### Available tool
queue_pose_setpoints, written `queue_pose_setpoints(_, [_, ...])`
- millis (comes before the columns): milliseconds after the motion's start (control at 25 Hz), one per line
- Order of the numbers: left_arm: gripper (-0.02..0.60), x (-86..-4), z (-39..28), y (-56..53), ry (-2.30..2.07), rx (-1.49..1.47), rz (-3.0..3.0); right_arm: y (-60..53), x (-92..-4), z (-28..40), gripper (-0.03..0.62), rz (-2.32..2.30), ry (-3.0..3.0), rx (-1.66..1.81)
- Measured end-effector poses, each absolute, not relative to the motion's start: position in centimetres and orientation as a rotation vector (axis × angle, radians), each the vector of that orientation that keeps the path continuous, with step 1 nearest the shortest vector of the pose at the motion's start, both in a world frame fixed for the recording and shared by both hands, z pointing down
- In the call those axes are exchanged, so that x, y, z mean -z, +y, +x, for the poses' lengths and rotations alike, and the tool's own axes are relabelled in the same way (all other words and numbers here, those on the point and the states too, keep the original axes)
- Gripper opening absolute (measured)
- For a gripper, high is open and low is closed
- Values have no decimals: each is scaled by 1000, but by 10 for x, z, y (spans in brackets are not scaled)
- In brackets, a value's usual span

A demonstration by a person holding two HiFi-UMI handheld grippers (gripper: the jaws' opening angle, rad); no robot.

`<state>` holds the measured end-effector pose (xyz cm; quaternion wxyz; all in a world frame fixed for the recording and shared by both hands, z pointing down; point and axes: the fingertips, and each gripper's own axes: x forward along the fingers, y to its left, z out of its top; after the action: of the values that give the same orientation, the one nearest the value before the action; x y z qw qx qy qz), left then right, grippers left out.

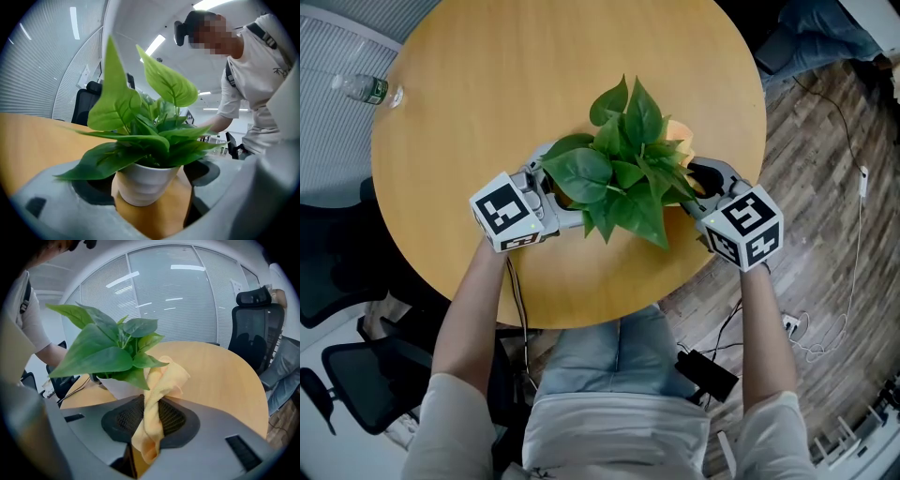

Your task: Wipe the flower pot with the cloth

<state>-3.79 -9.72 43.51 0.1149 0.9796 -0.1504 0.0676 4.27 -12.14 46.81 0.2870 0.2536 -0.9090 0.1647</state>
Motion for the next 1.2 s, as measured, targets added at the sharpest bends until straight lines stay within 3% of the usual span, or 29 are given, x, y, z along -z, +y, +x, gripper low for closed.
queue_pose_setpoints(1200, [463, -438, -36, -95, -820, -199, 2751, -96, -466, 19, 84, 550, -2443, -345])
